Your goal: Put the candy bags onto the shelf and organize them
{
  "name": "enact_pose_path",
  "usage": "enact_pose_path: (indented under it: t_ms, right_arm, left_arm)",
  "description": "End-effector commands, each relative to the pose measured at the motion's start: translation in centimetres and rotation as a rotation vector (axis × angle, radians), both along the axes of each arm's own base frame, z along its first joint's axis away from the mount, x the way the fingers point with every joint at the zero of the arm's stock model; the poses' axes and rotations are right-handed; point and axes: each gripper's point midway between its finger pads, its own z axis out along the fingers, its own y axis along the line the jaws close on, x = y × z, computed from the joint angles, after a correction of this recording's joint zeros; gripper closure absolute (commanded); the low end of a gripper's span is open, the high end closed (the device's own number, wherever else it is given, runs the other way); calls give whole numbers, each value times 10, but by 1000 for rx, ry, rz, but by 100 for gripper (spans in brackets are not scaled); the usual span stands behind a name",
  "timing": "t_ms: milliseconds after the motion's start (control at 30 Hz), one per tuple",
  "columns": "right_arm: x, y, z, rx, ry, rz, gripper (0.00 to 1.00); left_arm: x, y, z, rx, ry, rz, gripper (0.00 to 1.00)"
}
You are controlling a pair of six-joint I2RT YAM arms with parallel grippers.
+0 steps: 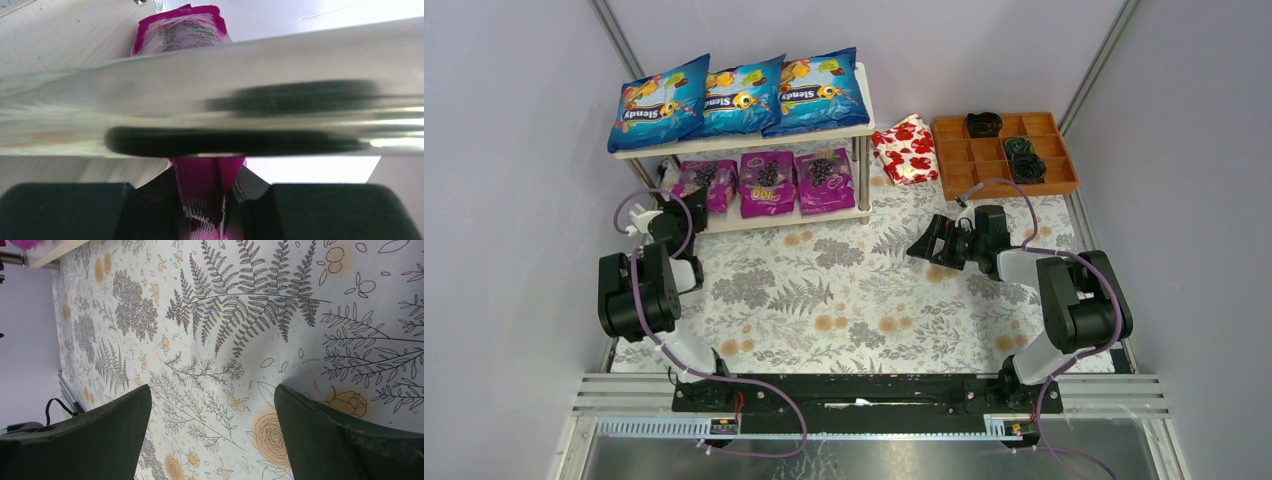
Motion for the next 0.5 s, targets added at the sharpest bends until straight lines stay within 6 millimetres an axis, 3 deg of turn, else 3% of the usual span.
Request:
enact_pose_path:
  t_ms: [0, 133, 333, 467]
  right_arm:
    - [-8, -9, -21, -54, 62, -12, 0]
    - [-8, -9, -20, -56, 57, -12, 0]
    - [-8, -9, -20, -54, 57, -9, 0]
    - [-8, -9, -20, -53, 55, -9, 0]
  left_arm:
    - [12, 5, 23, 13, -43, 1, 91]
    - [10, 4, 3, -12, 62, -2, 86]
    - [4, 7, -21, -7, 248, 6, 59]
    - [1, 8, -17, 10, 292, -5, 43]
